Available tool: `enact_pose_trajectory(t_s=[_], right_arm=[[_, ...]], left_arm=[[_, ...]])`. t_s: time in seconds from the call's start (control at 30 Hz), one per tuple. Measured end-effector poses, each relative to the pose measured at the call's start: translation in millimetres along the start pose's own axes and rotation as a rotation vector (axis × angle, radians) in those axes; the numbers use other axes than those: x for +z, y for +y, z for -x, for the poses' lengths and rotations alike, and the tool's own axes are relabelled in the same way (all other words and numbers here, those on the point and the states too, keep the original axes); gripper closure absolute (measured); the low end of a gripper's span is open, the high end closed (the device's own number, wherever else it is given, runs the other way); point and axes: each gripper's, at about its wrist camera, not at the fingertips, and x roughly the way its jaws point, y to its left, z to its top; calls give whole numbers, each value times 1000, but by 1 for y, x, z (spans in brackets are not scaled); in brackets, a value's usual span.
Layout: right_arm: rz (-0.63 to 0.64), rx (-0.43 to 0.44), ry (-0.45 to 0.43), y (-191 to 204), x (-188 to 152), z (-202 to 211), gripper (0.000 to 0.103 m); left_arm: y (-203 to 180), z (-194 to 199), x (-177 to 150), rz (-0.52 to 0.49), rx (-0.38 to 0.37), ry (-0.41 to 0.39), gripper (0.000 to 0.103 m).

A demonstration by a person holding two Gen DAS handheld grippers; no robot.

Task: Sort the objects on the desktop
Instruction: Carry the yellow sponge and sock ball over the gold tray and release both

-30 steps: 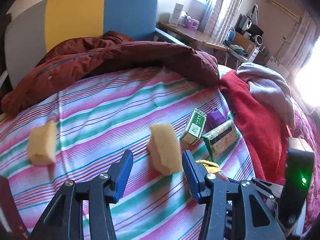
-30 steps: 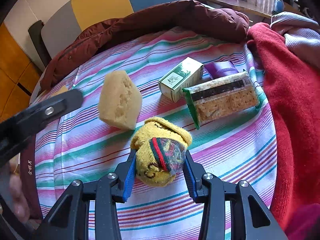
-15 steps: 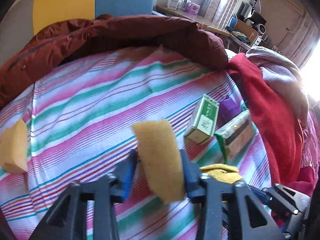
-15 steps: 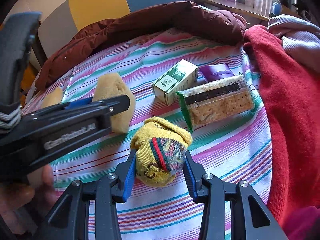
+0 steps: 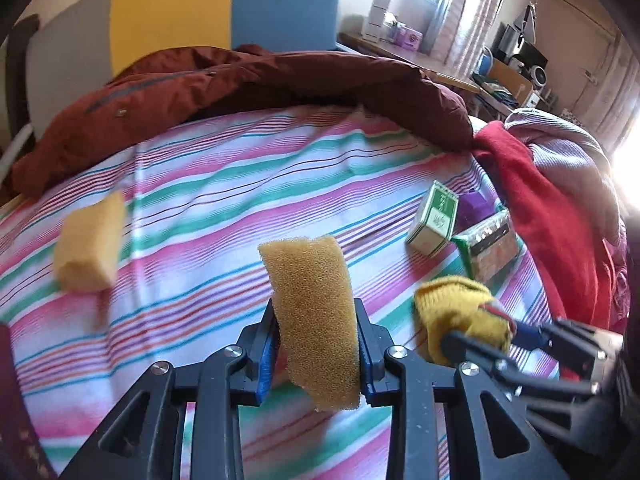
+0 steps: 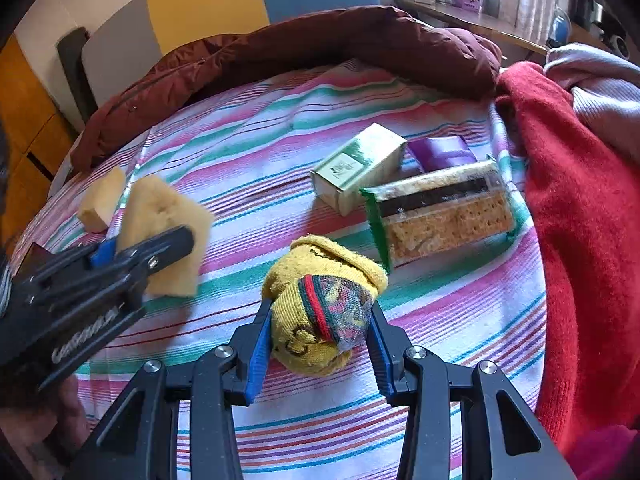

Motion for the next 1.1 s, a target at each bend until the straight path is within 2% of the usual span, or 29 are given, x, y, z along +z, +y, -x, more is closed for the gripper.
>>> enact_pose_trajectory(t_s=[0.27,0.53,0.8,1.1], right_arm=[[104,77,8,25,-5,-1,59],[185,112,5,44,-11,1,59],[259,166,-18,61,-17,9,59],[334,265,-61,82,-24,22,59]], left_arm=[[19,27,-32,28,50,-18,71],[28,44,-56,38,87,-26,71],[32,68,-70,42,104,-58,71],[40,107,-78,43,137,-132,71]])
